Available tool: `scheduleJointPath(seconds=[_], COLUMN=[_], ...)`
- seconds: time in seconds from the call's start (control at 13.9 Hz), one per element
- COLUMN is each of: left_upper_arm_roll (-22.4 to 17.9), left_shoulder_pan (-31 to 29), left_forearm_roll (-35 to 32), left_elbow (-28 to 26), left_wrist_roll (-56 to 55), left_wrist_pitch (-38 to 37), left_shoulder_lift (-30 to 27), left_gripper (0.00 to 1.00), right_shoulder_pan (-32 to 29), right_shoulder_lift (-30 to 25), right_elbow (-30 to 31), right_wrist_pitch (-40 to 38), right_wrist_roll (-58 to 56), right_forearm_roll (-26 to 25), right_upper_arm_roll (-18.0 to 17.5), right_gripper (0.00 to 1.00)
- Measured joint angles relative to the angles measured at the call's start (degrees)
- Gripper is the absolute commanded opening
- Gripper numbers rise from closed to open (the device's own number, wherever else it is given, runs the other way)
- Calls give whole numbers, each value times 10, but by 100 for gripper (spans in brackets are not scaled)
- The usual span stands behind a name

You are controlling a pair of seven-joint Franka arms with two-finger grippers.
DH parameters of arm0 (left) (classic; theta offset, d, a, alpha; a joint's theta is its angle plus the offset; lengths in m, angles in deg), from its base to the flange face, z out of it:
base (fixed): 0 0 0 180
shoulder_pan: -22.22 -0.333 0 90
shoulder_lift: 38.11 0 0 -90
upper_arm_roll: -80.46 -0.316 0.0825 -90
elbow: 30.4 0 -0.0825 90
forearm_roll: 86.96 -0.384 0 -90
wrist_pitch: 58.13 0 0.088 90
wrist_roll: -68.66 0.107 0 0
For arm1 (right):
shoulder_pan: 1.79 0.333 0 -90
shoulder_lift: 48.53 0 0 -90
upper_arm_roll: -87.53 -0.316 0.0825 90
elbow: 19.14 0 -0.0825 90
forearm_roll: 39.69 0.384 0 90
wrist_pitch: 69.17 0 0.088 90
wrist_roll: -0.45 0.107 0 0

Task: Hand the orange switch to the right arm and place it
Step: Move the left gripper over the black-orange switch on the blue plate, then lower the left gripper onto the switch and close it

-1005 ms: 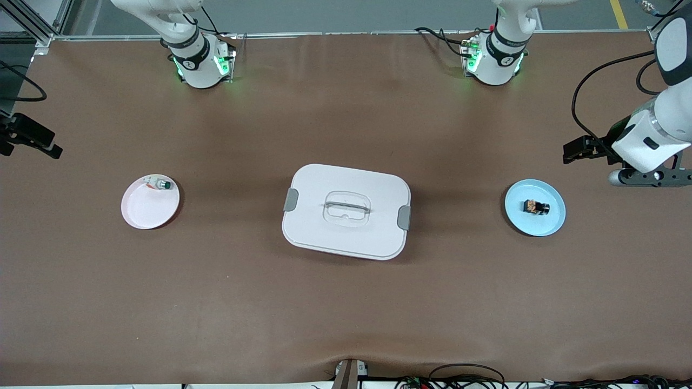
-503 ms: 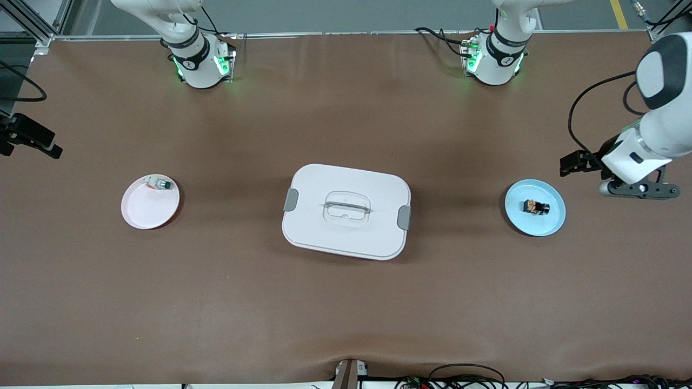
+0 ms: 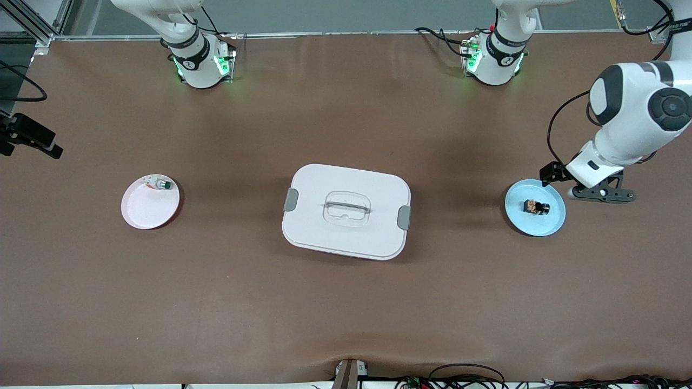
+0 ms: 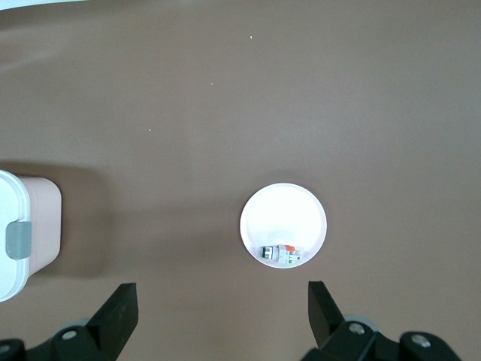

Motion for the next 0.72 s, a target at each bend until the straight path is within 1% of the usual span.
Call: scheduleJointPath(seconds=[0.29,0.72], left_upper_arm_roll=[0,0], left_shoulder_pan=[-19,-25], left_forearm_roll=[-11,-17], left_elbow=[-23,-26], left_wrist_roll=[2,2], left_wrist_pitch=[51,112], left_shoulder_lift=[15,82], left_gripper=[100,100], right_shoulder_pan=[0,0], right_shoulder_lift=[0,0], right_elbow=[0,0], right_wrist_pitch=[0,-1], right_wrist_roll=[0,0], right_forearm_roll=[0,0], right_upper_arm_roll=[0,0], right_gripper=[100,100])
